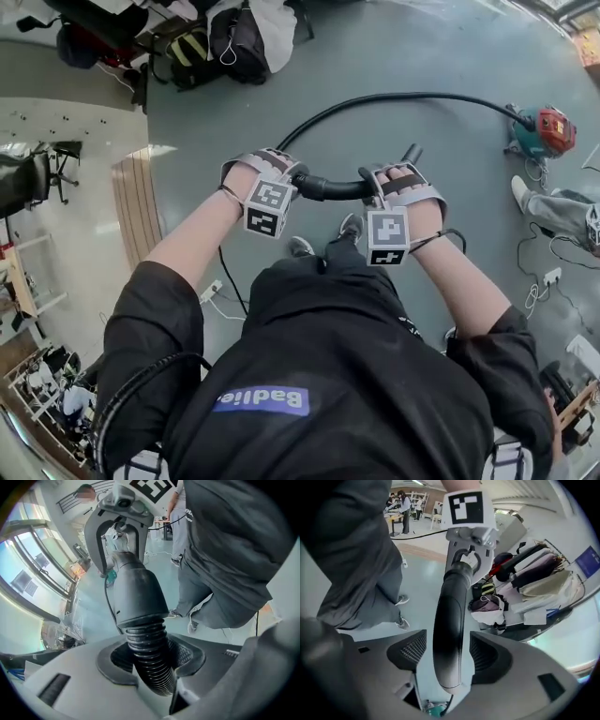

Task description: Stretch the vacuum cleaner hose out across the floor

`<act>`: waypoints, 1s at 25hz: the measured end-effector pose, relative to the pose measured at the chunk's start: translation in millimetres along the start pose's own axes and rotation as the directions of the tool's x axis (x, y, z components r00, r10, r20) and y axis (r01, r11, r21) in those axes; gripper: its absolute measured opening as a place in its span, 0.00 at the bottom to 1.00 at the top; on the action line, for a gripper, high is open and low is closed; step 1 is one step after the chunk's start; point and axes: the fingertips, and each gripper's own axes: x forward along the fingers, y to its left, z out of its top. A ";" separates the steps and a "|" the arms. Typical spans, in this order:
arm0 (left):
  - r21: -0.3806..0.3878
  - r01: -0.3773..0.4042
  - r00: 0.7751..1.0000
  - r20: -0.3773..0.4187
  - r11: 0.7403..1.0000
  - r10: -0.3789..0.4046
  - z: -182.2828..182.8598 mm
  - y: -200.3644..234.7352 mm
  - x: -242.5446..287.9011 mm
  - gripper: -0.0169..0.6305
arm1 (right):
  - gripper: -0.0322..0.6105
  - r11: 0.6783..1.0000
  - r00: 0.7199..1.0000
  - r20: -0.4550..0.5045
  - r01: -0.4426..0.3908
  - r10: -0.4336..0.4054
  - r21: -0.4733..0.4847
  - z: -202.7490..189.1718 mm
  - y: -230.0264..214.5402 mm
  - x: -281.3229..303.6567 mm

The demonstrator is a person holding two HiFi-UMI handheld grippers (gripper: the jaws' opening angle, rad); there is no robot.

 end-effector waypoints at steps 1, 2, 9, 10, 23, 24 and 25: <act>0.020 0.006 1.000 -0.008 1.000 -0.006 -4.0 -1.2 -1.2 0.30 | 0.48 0.999 0.999 0.002 -0.035 0.035 0.015 3.1 2.5 4.5; 0.031 0.013 1.000 -0.015 0.999 -0.013 -8.6 -4.7 -1.5 0.30 | 0.31 0.996 0.997 0.012 -0.077 0.077 0.047 9.0 6.2 7.4; -0.083 0.023 1.000 -0.007 0.996 -0.023 -79.8 -62.6 2.2 0.32 | 0.29 0.923 0.971 0.097 -0.240 0.220 0.302 105.3 21.1 23.6; -0.123 0.004 1.000 0.011 0.992 -0.003 -95.1 -71.3 -0.7 0.35 | 0.29 0.911 0.969 0.096 -0.248 0.229 0.331 124.1 23.7 29.6; -0.447 -0.267 0.942 0.066 0.853 0.330 -235.1 -227.5 -77.3 0.44 | 0.29 0.749 0.942 0.123 -0.325 0.313 0.577 369.7 48.7 117.7; -0.506 -0.272 0.935 0.062 0.819 0.349 -236.0 -234.2 -80.2 0.44 | 0.29 0.737 0.937 0.136 -0.338 0.321 0.585 380.1 48.4 122.4; -0.557 -0.280 0.930 0.043 0.782 0.364 -239.8 -239.2 -81.3 0.46 | 0.29 0.728 0.932 0.151 -0.353 0.330 0.588 389.0 48.0 126.8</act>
